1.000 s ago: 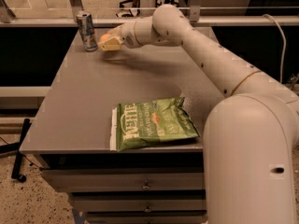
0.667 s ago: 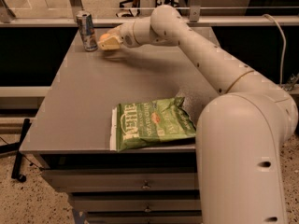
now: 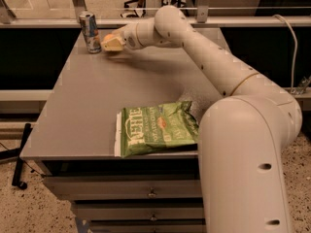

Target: Move orange near redbull can

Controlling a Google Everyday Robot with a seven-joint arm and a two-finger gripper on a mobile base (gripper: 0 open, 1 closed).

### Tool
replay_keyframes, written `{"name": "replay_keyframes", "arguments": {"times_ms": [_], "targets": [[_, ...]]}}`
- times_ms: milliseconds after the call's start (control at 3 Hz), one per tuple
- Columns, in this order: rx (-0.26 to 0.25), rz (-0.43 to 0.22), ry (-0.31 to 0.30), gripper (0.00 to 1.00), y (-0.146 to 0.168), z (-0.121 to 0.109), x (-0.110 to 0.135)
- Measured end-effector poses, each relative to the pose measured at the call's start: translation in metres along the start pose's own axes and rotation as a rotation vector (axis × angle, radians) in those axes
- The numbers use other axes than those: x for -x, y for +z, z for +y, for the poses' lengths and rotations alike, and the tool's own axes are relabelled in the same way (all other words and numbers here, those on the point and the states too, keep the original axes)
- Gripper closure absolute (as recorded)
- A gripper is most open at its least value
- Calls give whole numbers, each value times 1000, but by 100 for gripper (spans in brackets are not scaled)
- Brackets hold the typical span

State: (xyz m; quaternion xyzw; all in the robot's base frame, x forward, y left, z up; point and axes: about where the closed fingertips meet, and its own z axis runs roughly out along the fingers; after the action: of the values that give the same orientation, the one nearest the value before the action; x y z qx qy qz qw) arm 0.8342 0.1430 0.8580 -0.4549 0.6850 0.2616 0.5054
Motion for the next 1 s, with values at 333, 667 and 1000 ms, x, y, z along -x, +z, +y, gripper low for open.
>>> {"name": "replay_keyframes", "arguments": {"times_ms": [333, 667, 1000], "targets": [[7, 1, 4, 14, 1, 1, 0], [13, -1, 6, 0, 1, 2, 0], [12, -12, 5, 0, -4, 0, 3]]}}
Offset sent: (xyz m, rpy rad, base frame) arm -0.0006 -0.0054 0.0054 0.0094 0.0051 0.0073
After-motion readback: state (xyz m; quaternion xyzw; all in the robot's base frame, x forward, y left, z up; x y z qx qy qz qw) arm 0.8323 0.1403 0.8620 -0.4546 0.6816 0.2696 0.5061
